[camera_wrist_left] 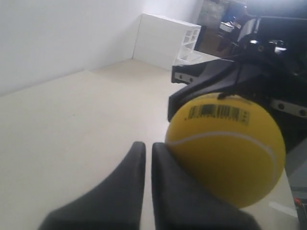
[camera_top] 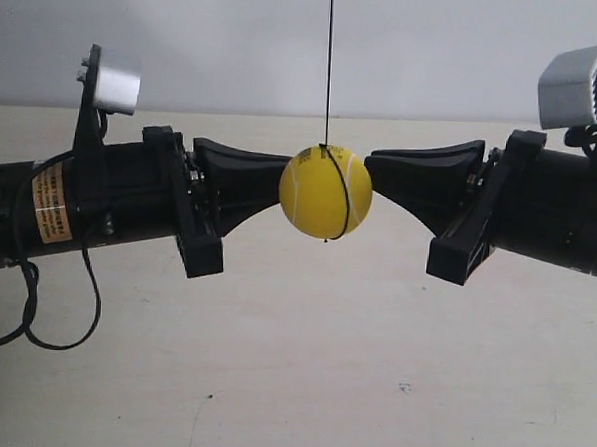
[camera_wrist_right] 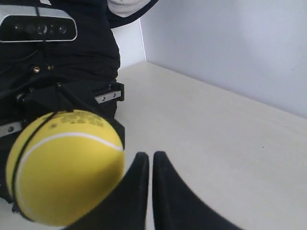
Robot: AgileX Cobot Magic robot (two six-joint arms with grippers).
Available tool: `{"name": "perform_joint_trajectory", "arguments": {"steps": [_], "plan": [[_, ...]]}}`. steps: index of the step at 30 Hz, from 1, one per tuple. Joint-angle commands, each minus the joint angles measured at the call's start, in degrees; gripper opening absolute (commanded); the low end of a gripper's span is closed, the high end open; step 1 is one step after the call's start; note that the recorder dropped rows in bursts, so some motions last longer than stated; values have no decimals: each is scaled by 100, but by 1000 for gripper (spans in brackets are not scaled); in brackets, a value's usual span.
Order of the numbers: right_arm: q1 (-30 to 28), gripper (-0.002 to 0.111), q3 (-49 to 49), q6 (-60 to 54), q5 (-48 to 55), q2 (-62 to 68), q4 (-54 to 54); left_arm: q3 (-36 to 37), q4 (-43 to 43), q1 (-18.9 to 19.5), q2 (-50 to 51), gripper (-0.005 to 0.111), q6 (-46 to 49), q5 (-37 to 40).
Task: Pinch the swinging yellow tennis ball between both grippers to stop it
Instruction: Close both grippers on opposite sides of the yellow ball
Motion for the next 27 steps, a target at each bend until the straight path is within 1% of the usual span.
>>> {"name": "perform_joint_trajectory", "arguments": {"steps": [1,4,7,13,21,25,27], "plan": [[11,0,-22,87,-95,-55,-201,-20,509,-21,-5,5,3,-450],[11,0,-22,153,-170,-55,-366,0,525,-21,-17,5,-21,-614],[11,0,-22,184,-184,-55,-451,0,546,-21,-66,5,-95,-614],[11,0,-22,184,-174,-55,-449,94,936,-21,-167,5,-190,-592],[11,0,-22,193,-151,-55,-464,308,950,160,-451,5,-190,-583],[11,0,-22,193,-151,-55,-464,319,910,160,-515,5,-190,-527],[11,0,-22,239,-151,-55,-463,319,776,160,-515,5,-190,-320]]}}
